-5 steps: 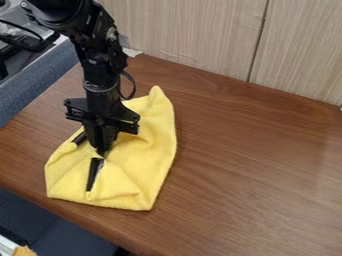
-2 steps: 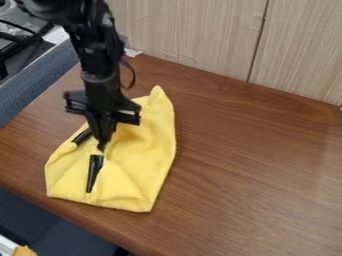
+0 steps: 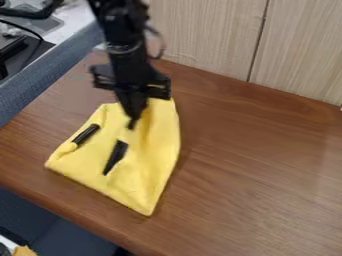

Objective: Unfold the cloth from left to right

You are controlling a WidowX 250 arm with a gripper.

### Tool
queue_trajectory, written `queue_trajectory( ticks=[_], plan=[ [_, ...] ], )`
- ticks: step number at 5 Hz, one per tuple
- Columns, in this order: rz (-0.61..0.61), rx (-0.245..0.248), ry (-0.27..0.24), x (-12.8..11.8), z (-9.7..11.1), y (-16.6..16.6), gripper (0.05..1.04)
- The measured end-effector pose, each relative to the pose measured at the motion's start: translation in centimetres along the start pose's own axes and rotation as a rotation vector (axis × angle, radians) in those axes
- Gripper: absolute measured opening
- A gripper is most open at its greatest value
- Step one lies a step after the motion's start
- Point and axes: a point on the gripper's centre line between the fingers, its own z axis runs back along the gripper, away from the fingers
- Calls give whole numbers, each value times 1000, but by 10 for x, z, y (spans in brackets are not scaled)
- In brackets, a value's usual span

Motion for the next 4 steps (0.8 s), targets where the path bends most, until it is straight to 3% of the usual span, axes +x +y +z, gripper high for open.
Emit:
queue_trajectory(
  ticks=[2, 4],
  plan=[
    [-174, -64, -26, -7, 3, -73, 55],
    [-286, -74, 14, -24, -36, -119, 55]
  ],
)
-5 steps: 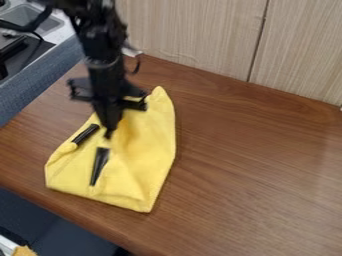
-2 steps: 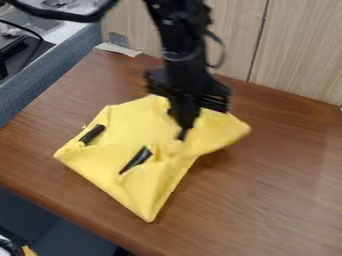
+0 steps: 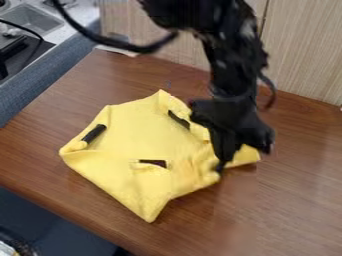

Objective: Unfold the cloth from left to right

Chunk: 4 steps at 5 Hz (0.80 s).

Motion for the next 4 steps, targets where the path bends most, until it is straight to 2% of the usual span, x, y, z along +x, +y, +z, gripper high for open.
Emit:
queue_trajectory(
  ticks=[1, 2, 3, 4],
  plan=[
    [-20, -32, 15, -5, -21, -15, 55],
    [-61, -34, 47, -11, -36, -25, 76],
    [-89, -25, 65, -14, -37, -32, 229],
    [-91, -13, 84, -20, -37, -31, 488]
  ],
)
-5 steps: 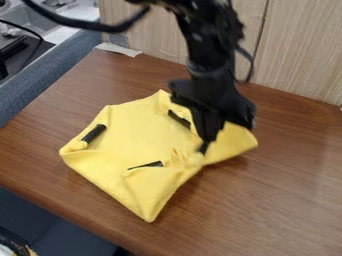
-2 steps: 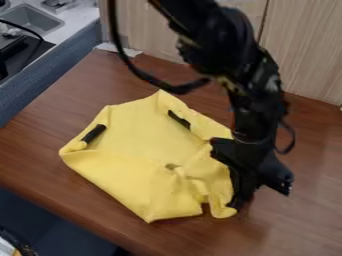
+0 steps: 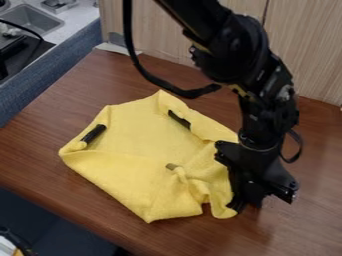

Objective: Unfold the cloth from left to right

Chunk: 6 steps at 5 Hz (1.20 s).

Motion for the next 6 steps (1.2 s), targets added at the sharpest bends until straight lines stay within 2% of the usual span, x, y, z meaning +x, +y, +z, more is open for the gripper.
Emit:
queue_trajectory(
  ticks=[1, 2, 3, 4, 5, 6],
  plan=[
    [-10, 8, -15, -2, 9, -2, 796],
    [-20, 13, -30, -3, 14, 0, 1003],
    [-22, 23, -51, -4, 23, 3, 1007],
    [-11, 25, -90, -2, 43, 6, 1001],
    [-6, 41, -162, -3, 75, 10, 1001],
    [-33, 90, -218, -6, 104, 13, 1001]
  ],
)
